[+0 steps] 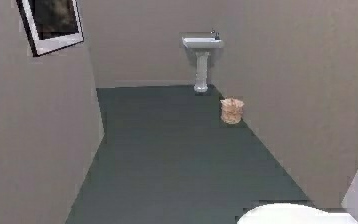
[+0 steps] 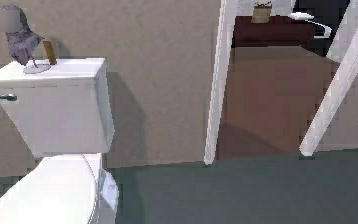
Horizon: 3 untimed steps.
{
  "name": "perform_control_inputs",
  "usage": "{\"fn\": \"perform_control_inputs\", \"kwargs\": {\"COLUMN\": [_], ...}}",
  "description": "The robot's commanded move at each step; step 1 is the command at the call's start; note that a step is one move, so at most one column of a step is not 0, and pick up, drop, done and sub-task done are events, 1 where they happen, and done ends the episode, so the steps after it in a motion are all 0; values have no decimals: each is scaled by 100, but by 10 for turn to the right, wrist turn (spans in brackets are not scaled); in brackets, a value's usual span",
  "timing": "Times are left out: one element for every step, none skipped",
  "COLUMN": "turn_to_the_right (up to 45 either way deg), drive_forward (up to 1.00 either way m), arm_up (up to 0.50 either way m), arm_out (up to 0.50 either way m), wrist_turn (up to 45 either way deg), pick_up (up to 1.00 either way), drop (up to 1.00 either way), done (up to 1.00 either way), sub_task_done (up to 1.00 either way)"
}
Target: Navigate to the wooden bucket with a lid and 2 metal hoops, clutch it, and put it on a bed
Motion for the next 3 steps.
{"fn": "perform_control_inputs", "kwargs": {"turn_to_the_right": [-60,0,240], "drive_forward": [0,80,0], "arm_up": [0,0,0], "arm_out": [0,0,0], "wrist_turn": [0,0,0], "pick_up": [0,0,0], "drop": [0,0,0], "done": [0,0,0], "sub_task_done": [0,0,0]}}
